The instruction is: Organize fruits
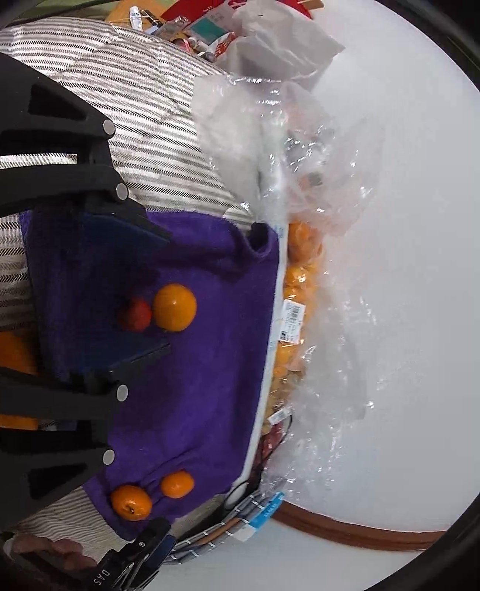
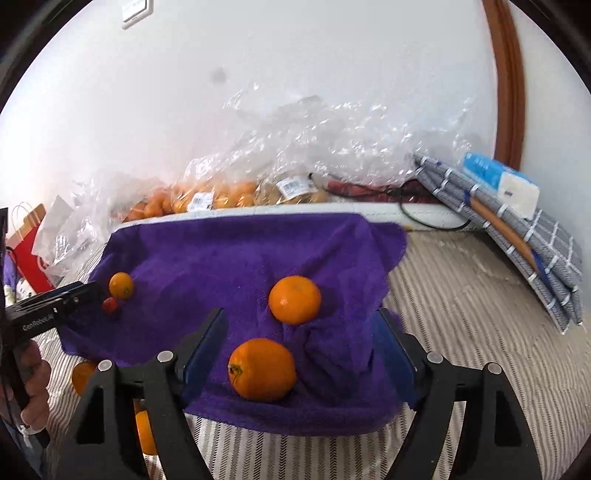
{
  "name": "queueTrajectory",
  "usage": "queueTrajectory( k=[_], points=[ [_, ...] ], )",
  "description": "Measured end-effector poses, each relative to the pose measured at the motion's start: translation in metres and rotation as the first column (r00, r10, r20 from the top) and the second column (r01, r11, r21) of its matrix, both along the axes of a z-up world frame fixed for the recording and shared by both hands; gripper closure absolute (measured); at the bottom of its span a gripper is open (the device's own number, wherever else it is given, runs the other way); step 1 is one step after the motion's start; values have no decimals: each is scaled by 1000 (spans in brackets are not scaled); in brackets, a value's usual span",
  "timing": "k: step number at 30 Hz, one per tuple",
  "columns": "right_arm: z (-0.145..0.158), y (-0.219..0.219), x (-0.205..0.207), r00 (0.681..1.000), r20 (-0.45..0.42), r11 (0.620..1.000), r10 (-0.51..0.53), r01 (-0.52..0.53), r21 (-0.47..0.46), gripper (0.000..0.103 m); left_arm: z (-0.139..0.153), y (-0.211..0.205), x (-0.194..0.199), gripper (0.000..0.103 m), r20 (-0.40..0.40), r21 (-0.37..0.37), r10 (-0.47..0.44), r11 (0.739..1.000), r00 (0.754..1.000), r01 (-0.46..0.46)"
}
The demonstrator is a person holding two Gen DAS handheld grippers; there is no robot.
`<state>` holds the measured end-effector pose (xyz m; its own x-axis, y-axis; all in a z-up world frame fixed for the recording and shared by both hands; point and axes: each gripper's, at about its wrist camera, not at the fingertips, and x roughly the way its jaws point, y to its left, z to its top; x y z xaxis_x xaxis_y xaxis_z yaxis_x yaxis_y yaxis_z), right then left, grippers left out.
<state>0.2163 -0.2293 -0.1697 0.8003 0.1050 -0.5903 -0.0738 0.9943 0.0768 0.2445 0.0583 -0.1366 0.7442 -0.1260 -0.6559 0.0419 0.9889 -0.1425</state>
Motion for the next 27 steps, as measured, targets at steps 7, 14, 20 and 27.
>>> queueTrajectory(
  k=[7,14,20,27],
  points=[
    [17,-10,-15,999,-12,997,-35,35,71,36,9,-1,-8,53,57,-9,-8,1000,998,8],
    [10,10,-44,997,-79,999,16,-12,41,54,21,8,-18,53,98,-64,-14,998,995,20],
    [-9,34,-71,985,-124,988,124,-111,107,54,24,20,-22,52,105,-119,5,993,994,7],
    [-22,75,-72,958,-169,970,233,-218,104,54,20,28,-18,51,84,-131,36,991,996,-25]
  ],
)
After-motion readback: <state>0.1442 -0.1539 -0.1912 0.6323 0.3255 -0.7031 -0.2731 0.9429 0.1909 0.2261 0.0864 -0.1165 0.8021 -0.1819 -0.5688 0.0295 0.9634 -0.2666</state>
